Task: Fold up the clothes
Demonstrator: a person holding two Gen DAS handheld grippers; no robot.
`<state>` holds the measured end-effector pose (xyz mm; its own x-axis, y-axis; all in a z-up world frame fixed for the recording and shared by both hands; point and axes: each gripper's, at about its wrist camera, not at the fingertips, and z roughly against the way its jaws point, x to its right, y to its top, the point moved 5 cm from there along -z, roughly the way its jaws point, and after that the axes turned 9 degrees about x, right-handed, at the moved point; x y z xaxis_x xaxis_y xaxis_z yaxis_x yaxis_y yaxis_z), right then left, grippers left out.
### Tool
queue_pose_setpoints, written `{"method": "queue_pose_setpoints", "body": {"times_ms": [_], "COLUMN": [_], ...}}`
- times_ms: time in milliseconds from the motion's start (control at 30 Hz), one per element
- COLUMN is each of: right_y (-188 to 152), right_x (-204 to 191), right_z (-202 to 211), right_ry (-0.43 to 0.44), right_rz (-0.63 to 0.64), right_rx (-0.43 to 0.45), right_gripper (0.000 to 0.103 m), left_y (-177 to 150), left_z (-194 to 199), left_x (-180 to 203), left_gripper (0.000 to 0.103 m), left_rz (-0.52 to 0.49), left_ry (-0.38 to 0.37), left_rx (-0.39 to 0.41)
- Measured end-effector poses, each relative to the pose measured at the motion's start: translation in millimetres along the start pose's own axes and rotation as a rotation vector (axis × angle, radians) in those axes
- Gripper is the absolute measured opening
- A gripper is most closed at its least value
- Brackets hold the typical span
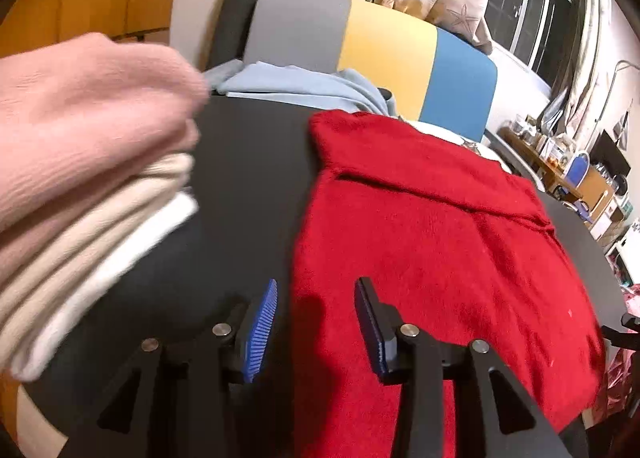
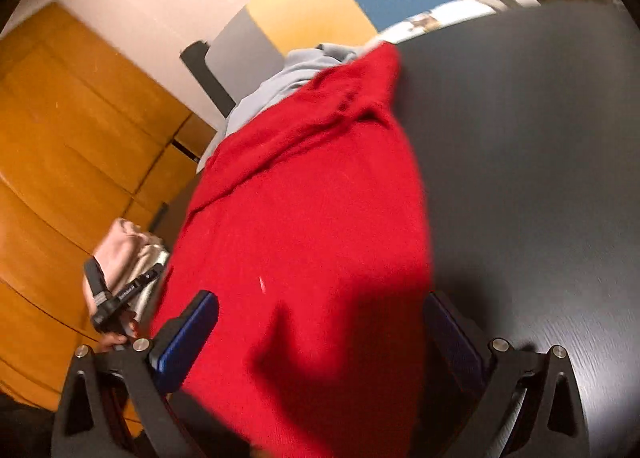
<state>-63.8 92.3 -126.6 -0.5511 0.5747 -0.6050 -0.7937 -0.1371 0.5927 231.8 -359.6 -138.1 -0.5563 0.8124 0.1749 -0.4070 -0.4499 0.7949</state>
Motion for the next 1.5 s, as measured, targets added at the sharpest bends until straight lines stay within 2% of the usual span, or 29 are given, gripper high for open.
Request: {"method": "queue_pose_setpoints", "body": {"times_ms": [67, 167, 267, 300, 467, 633, 767, 900, 967, 1000, 1067, 1100, 1133, 1167, 1200, 1333, 1367, 1400, 1467, 1500], "right_y": [-11, -19, -27, -29, -38, -44, -51, -56, -54, -52, -50, -51, -52, -53, -54, -56, -56, -57, -57, -56], "right_x": [12, 21, 13, 8, -14, -17, -26, -37, -34, -31, -24, -20, -16, -12, -8, -5, -5, -5, -6, -7], "right_z": [17, 28, 24, 21, 9, 6, 5, -1, -2, -2, -3, -5, -7, -9, -10, -12, -11, -11, -10, -9], "right_ry": [0.000, 0.084, 0.169, 0.191, 0.244, 0.245, 0.207, 0.172, 0.171, 0.159, 0.123, 0.115, 0.106, 0.098, 0.094, 0.138, 0.145, 0.146, 0.140, 0.132], "right_rz": [-0.031, -0.105, -0.127, -0.123, -0.081, -0.067, 0.013, 0.113, 0.099, 0.086, 0.069, 0.057, 0.045, 0.033, 0.023, 0.015, 0.026, 0.029, 0.037, 0.046], "right_rx": [0.000, 0.019, -0.008, -0.022, -0.094, -0.077, -0.045, -0.055, -0.068, -0.070, -0.072, -0.076, -0.080, -0.085, -0.087, -0.077, -0.074, -0.078, -0.097, -0.109], "right_gripper": [0.103, 0.103, 0.103, 0.103, 0.103, 0.103, 0.103, 0.103, 0.100, 0.095, 0.071, 0.043, 0.020, 0.014, 0.011, 0.013, 0.013, 0.013, 0.014, 0.013], "left_y": [-5, -21, -43, -46, -58, -70, -77, -80, -83, -84, -87, -88, -89, -89, -89, -88, -88, -87, -87, -87], "left_z": [8, 16, 21, 22, 31, 40, 48, 48, 50, 51, 54, 54, 52, 51, 51, 48, 48, 48, 48, 48], "left_x": [-8, -23, -31, -31, -16, 3, 7, 3, 6, 8, 12, 13, 14, 16, 17, 21, 21, 22, 23, 23], "left_gripper": [0.042, 0.042, 0.042, 0.043, 0.045, 0.045, 0.045, 0.045, 0.045, 0.045, 0.045, 0.045, 0.045, 0.045, 0.045, 0.045, 0.040, 0.029, 0.015, 0.013], "left_rz": [-0.007, 0.042, 0.102, 0.104, 0.103, 0.077, 0.089, 0.150, 0.148, 0.141, 0.128, 0.121, 0.114, 0.108, 0.102, 0.081, 0.080, 0.079, 0.077, 0.076], "left_ry": [0.024, 0.019, -0.015, -0.019, -0.115, -0.191, -0.197, -0.231, -0.241, -0.245, -0.253, -0.253, -0.245, -0.238, -0.232, -0.222, -0.226, -0.231, -0.241, -0.246], "left_rx": [-0.021, -0.072, -0.130, -0.127, -0.149, -0.187, -0.195, -0.214, -0.222, -0.225, -0.232, -0.235, -0.237, -0.240, -0.244, -0.262, -0.263, -0.264, -0.266, -0.268]}}
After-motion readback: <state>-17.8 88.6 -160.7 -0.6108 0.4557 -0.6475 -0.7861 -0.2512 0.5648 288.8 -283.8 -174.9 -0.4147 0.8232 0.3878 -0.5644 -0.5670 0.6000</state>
